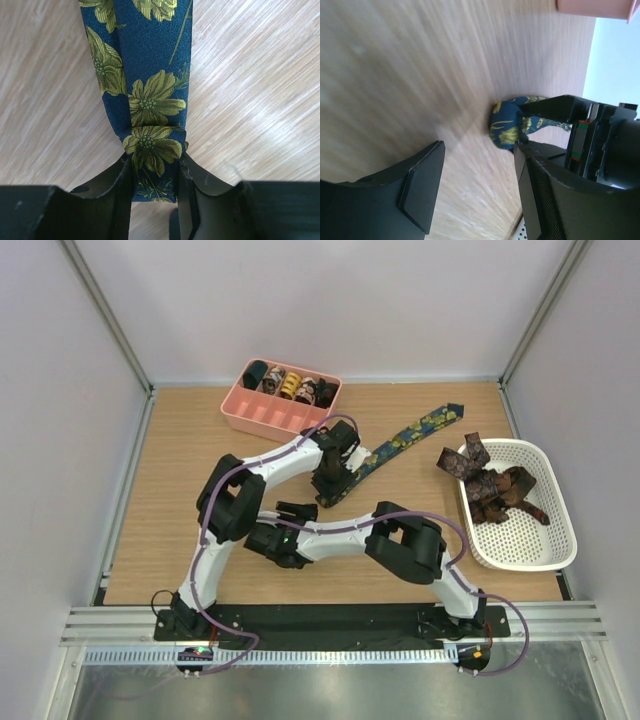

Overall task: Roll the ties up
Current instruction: Roll the tie

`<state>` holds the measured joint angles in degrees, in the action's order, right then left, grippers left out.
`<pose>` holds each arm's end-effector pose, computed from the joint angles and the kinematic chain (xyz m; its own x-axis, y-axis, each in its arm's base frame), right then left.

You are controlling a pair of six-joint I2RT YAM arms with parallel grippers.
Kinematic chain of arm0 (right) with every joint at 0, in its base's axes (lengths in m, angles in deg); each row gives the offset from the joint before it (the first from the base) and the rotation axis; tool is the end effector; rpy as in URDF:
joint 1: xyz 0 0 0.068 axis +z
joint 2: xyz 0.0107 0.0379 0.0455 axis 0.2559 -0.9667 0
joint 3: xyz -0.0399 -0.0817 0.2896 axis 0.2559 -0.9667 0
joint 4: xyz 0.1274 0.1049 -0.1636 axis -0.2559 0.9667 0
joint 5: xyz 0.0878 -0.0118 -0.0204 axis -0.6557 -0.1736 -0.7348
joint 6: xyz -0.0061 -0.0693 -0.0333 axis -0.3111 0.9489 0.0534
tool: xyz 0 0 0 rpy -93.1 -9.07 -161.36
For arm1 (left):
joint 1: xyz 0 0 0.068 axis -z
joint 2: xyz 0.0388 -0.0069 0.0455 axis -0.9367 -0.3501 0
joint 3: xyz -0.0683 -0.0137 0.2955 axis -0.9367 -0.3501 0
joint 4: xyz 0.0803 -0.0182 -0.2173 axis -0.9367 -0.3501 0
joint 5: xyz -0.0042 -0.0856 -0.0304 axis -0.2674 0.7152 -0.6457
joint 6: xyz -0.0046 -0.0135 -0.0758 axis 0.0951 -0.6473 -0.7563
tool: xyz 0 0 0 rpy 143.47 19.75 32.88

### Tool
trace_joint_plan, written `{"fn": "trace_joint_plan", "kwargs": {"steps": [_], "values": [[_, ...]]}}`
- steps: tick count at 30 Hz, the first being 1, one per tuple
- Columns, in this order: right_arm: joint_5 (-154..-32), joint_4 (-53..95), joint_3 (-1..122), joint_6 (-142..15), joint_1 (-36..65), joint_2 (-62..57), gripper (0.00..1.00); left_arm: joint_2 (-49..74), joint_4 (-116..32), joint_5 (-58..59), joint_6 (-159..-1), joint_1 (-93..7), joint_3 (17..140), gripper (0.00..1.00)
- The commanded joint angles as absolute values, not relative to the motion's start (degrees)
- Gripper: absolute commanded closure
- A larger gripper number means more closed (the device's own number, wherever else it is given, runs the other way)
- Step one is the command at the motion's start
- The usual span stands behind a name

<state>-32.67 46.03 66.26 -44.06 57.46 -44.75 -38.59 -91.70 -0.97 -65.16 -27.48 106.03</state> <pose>0.1791 0.3892 0.1590 -0.1705 -0.9604 -0.2202 -0.5310 0.2778 -0.8006 0.3305 -0.3084 0.1759 -0.6774 0.6800 -0.2807 0.7254 0.6808 -0.1016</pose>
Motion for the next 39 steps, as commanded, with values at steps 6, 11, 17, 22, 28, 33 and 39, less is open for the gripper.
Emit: {"fn": "trace_joint_plan", "kwargs": {"steps": [6, 11, 17, 22, 28, 33, 39], "values": [[-27.65, 45.60, 68.81, -40.20, 55.05, -49.14, 0.34, -44.35, -105.60, 1.23, -67.00, -27.67, 109.37, 0.81], [-29.32, 47.01, 69.95, -41.26, 53.90, -50.11, 0.35, -45.40, -107.62, 1.67, -67.44, -27.67, 111.05, 0.80], [-31.26, 49.20, 71.36, -42.40, 53.46, -51.78, 0.43, -46.28, -110.26, 2.11, -67.53, -27.75, 113.24, 0.80], [-32.22, 52.02, 72.50, -45.12, 52.93, -53.97, 0.48, -46.54, -111.67, 2.38, -67.70, -27.67, 113.86, 0.80], [-30.73, 56.49, 74.34, -49.33, 51.62, -55.82, 0.51, -46.37, -112.55, 0.62, -67.88, -27.67, 113.95, 0.79], [-30.81, 58.08, 74.87, -51.27, 51.09, -56.61, 0.75, -46.37, -112.11, 0.27, -67.88, -27.67, 113.95, 0.77], [-33.45, 57.82, 74.44, -51.89, 51.18, -55.30, 0.94, -45.49, -111.76, -0.26, -67.79, -27.67, 114.30, 0.65]]}}
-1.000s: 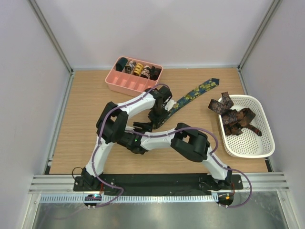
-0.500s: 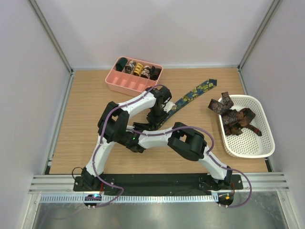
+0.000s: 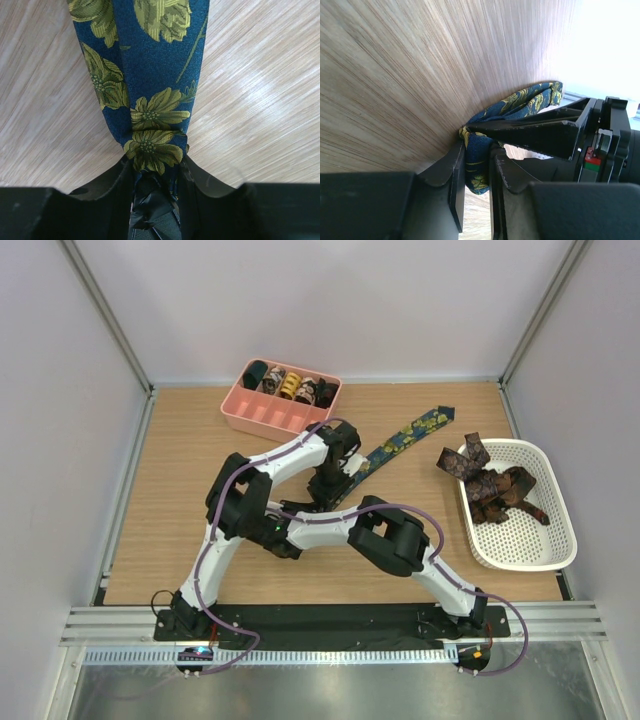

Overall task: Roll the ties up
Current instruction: Roll the tie

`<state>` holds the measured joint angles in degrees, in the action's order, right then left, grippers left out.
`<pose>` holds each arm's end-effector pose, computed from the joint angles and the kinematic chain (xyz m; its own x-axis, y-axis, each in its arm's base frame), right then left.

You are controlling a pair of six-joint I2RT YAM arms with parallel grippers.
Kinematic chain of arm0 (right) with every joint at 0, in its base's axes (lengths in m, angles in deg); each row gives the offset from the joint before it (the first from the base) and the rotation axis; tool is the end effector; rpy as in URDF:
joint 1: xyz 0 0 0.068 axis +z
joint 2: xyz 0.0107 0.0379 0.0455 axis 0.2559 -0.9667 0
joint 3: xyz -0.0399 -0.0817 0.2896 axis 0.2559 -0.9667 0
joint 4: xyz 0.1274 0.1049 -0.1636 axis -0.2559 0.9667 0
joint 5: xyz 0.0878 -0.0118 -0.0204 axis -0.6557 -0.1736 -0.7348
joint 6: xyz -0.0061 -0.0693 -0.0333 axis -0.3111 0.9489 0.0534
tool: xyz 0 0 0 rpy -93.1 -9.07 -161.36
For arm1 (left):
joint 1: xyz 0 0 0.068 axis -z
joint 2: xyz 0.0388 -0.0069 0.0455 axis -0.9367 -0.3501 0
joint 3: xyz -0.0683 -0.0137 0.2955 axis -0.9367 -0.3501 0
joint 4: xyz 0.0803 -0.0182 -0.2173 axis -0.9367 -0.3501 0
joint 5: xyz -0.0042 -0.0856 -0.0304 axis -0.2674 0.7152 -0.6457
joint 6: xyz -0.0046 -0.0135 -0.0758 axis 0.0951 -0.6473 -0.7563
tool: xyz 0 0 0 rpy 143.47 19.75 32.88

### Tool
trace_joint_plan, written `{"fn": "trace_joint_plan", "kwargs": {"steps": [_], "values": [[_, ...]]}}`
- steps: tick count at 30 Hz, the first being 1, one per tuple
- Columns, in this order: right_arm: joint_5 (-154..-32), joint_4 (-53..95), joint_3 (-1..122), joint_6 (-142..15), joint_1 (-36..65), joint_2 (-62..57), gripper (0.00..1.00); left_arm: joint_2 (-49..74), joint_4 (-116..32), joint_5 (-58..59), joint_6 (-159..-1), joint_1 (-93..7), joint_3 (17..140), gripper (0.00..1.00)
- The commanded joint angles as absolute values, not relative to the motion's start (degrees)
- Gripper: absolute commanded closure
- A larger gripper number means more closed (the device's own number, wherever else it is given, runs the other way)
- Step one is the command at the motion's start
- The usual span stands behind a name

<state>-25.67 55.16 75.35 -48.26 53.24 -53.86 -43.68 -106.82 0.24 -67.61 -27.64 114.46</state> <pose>0.2182 0.3903 0.1310 -0.3036 -0.9461 -0.1132 -0.4382 0.2442 -0.8651 0.3262 -0.3047 0.1673 -0.7365 0.6723 -0.0742 0.6752 0.7241 -0.1406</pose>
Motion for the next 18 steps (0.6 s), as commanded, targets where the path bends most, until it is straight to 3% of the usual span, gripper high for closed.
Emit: {"fn": "trace_joint_plan", "kwargs": {"steps": [1, 18], "values": [[-33.54, 57.73, 74.44, -51.98, 51.18, -55.30, 0.96, -45.14, -111.67, -0.52, -67.97, -27.67, 114.30, 0.62], [-42.06, 54.84, 72.24, -53.21, 51.18, -50.55, 0.99, -32.66, -97.00, -3.25, -65.68, -27.58, 115.18, 0.50]]}}
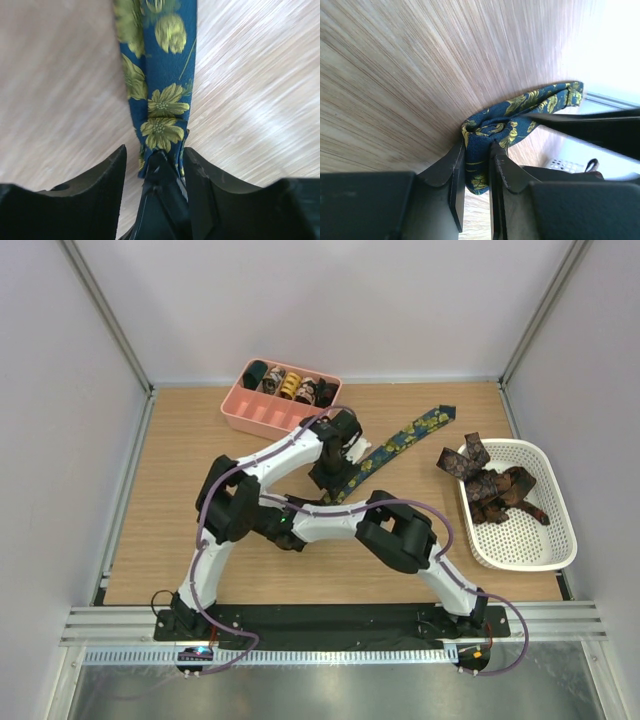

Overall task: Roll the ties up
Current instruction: Roll the tie

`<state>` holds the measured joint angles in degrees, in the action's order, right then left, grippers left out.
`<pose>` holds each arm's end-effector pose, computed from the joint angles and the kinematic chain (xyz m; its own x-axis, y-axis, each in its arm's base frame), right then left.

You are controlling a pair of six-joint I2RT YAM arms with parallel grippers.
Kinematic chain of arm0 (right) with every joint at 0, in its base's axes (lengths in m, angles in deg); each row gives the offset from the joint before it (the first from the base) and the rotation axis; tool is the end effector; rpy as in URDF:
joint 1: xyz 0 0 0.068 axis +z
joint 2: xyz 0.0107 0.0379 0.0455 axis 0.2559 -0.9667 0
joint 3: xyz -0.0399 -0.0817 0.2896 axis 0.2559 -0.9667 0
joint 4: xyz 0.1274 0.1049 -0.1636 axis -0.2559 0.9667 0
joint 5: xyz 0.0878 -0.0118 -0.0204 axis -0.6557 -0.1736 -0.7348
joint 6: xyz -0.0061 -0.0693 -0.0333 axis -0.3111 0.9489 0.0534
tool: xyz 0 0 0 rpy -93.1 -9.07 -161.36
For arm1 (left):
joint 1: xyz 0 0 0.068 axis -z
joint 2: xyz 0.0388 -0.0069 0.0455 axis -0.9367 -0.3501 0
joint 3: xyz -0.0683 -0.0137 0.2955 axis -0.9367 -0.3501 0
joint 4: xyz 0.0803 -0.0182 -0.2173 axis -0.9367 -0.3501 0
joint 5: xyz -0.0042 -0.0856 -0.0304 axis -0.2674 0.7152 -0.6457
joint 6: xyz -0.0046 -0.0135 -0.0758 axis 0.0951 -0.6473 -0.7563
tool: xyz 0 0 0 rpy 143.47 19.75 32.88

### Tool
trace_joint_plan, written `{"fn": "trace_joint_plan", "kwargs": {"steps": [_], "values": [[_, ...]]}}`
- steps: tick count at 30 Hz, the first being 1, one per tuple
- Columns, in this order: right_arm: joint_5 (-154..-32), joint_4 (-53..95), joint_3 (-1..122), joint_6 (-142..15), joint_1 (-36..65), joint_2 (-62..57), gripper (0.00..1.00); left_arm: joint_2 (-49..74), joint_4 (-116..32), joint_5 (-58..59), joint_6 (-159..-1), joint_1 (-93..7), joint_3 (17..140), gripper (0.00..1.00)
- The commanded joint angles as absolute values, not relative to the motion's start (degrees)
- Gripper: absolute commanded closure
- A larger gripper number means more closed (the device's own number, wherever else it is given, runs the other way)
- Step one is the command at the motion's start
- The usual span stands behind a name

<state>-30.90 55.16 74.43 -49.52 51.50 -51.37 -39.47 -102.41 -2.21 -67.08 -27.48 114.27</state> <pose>0.2258 0.3821 0.1408 -0.3308 -0.9291 -0.1650 -0.4886 0.3183 -0.8124 0.3309 -0.3069 0.1993 -0.7122 0.6666 -0.2201 0.6955 0.7125 -0.0928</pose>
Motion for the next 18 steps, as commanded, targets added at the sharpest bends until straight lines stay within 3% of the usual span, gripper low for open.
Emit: {"fn": "trace_joint_plan", "kwargs": {"steps": [1, 5, 9, 10, 15, 16, 18], "values": [[-42.50, 54.66, 71.63, -53.21, 51.26, -50.20, 0.99, -31.53, -95.42, -3.42, -65.77, -27.49, 115.09, 0.49], [-43.65, 54.04, 70.83, -53.91, 51.35, -49.50, 0.99, -28.09, -90.76, -5.79, -66.56, -27.58, 113.86, 0.43], [-46.10, 52.11, 69.17, -54.35, 51.18, -47.92, 0.99, -23.00, -85.40, -11.41, -67.88, -27.84, 111.15, 0.30], [-46.54, 51.50, 68.03, -54.44, 51.18, -47.39, 0.99, -21.51, -82.00, -14.29, -69.36, -28.02, 108.35, 0.19], [-49.88, 49.21, 65.65, -55.05, 51.26, -43.26, 0.99, -9.23, -70.12, -20.20, -72.09, -29.51, 96.40, 0.10], [-50.93, 48.86, 64.78, -55.40, 51.18, -41.69, 0.99, -7.10, -65.75, -20.91, -72.71, -29.86, 94.02, 0.01], [-52.52, 47.98, 63.11, -55.93, 50.91, -40.19, 0.99, -1.76, -61.50, -22.75, -75.43, -31.35, 86.82, 0.00]]}}
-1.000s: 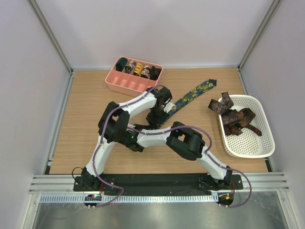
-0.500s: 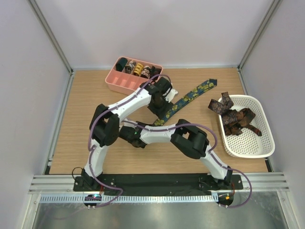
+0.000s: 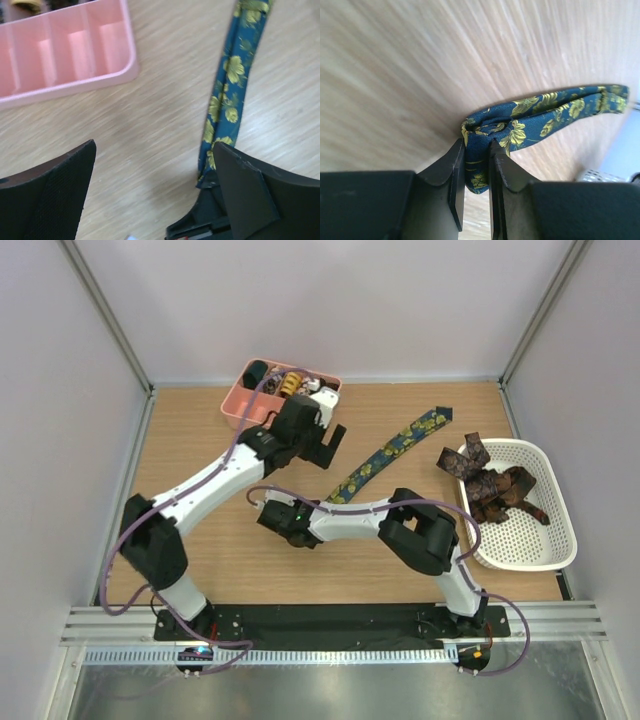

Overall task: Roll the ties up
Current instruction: Roll the tie

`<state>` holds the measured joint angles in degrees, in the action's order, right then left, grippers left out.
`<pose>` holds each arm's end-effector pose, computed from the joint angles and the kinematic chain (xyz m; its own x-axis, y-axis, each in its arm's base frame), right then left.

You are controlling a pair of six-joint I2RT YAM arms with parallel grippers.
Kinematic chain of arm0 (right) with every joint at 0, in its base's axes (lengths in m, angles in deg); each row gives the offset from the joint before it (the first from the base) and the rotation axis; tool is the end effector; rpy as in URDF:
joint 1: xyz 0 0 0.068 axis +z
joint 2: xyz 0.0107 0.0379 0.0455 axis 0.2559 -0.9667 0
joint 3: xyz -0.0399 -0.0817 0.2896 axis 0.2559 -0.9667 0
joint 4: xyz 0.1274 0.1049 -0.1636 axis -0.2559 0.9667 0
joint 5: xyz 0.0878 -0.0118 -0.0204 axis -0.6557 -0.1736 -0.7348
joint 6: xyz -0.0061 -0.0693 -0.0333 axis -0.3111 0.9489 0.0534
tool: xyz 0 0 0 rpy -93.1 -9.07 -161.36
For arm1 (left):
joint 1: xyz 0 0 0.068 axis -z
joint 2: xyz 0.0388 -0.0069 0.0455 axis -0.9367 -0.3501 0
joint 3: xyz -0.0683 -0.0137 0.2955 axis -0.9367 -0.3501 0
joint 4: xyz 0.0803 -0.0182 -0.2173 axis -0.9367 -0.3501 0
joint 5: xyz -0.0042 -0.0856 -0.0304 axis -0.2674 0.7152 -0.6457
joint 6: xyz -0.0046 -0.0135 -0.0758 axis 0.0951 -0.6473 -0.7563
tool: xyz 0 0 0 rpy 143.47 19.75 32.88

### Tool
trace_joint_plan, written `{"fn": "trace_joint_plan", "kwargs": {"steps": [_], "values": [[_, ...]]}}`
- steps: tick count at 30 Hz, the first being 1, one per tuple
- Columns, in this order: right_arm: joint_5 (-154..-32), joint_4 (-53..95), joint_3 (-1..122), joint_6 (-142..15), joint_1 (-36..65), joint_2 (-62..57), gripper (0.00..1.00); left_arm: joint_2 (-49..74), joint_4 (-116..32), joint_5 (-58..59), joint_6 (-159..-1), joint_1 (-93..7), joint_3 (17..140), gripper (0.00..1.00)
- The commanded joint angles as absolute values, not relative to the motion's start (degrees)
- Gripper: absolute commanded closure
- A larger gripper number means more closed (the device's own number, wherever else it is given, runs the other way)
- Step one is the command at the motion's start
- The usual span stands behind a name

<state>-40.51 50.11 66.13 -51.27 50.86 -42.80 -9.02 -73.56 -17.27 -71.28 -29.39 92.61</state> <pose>0.2143 0.3618 0.1628 -0.3349 -0.8968 -0.2890 -0.5754 0.4376 -0.6910 0.2999 -0.2386 0.3389 -0.5178 0.3656 -0.7734 0.5125 0.8565 0.0618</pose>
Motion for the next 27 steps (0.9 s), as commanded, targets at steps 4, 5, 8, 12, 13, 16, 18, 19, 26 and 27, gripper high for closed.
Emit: {"fn": "trace_joint_plan", "kwargs": {"steps": [4, 5, 8, 12, 13, 16, 18, 19, 26, 27], "values": [[-57.09, 45.52, 60.03, -56.29, 49.43, -35.36, 0.99, 5.47, -50.18, -24.52, -83.42, -35.38, 76.27, 0.00], [-59.36, 44.30, 59.24, -56.29, 48.98, -34.65, 0.99, 6.88, -48.67, -23.91, -85.00, -36.45, 74.50, 0.00], [-64.10, 41.92, 56.43, -57.52, 47.40, -31.93, 0.99, 10.05, -45.58, -22.50, -92.65, -40.31, 69.40, 0.00], [-69.99, 40.07, 53.61, -57.96, 45.03, -29.37, 0.99, 12.16, -45.84, -18.90, -100.11, -43.66, 66.41, 0.00], [-71.23, 39.89, 53.26, -57.96, 44.50, -29.02, 0.99, 13.30, -45.23, -18.89, -101.09, -43.84, 64.57, 0.00], [-75.10, 38.49, 51.41, -58.22, 42.57, -27.00, 0.99, 15.59, -41.39, -19.59, -103.90, -44.02, 59.57, 0.00], [-77.65, 37.17, 50.10, -58.48, 40.99, -25.34, 0.99, 18.14, -39.35, -20.47, -104.70, -44.02, 56.84, 0.00], [-80.53, 36.30, 49.57, -58.66, 40.29, -24.80, 0.99, 19.88, -37.94, -21.61, -105.66, -44.10, 54.56, 0.00], [-97.42, 33.56, 47.45, -60.15, 33.43, -22.78, 0.99, 24.38, -35.38, -19.16, -102.34, -44.02, 48.47, 0.00], [-99.00, 33.65, 47.63, -60.59, 32.73, -22.86, 0.99, 24.56, -35.21, -18.63, -101.81, -44.10, 47.78, 0.00]]}}
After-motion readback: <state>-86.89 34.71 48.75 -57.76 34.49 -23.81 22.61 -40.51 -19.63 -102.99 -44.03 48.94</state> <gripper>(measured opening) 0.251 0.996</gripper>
